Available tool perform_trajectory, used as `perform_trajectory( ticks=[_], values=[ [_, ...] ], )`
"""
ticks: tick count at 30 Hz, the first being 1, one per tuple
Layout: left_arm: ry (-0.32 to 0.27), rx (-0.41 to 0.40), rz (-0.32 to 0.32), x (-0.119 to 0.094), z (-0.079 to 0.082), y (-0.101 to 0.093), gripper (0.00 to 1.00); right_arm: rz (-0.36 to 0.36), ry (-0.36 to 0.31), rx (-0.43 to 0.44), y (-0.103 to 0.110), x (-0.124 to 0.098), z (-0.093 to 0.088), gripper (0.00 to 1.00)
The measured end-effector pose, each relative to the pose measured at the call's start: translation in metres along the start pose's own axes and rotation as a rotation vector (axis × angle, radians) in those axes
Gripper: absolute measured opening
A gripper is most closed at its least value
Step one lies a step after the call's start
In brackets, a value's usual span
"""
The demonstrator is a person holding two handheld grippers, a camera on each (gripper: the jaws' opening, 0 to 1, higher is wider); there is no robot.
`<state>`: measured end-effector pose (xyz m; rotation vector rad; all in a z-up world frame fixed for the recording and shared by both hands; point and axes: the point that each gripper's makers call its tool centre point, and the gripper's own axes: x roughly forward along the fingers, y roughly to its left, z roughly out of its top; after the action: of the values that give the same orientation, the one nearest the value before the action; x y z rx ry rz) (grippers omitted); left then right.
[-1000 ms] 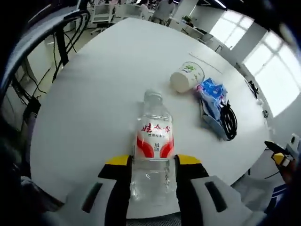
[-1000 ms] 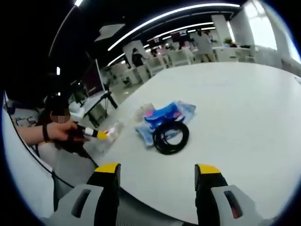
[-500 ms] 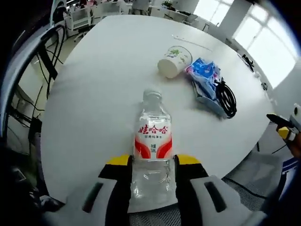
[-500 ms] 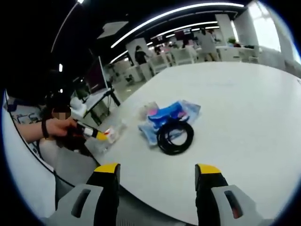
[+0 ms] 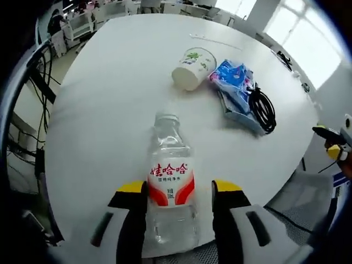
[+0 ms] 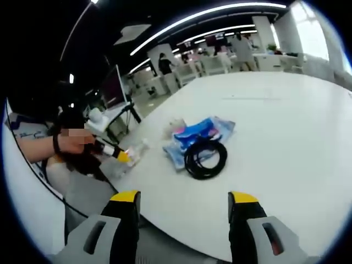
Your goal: Arrange the tabletop items into an orderly group along one side of the table until the central work area is clear of visible clutter.
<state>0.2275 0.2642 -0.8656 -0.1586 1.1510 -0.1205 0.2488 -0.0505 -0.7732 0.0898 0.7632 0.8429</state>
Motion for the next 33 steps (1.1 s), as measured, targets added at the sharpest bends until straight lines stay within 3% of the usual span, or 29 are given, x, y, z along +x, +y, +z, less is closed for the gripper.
perform_trajectory(
  ticks=[11, 19, 22, 33],
  values=[
    [-0.001, -0.002, -0.006, 0.010, 0.014, 0.000, 0.46, -0.030, -0.023, 0.019, -0.009, -0.010, -0.002, 0.66],
    [0.033, -0.001, 0.002, 0.017, 0.012, -0.001, 0.44, -0.035, -0.024, 0.028, -0.007, -0.012, -0.004, 0.66],
    [-0.020, -0.029, 0.000, 0.019, 0.020, 0.001, 0.40, -0.034, -0.022, 0.025, -0.008, -0.011, -0.003, 0.66],
    [-0.047, -0.056, -0.021, 0.005, 0.018, -0.008, 0.39, -0.045, -0.037, 0.029, -0.012, -0.012, 0.003, 0.65]
  ],
)
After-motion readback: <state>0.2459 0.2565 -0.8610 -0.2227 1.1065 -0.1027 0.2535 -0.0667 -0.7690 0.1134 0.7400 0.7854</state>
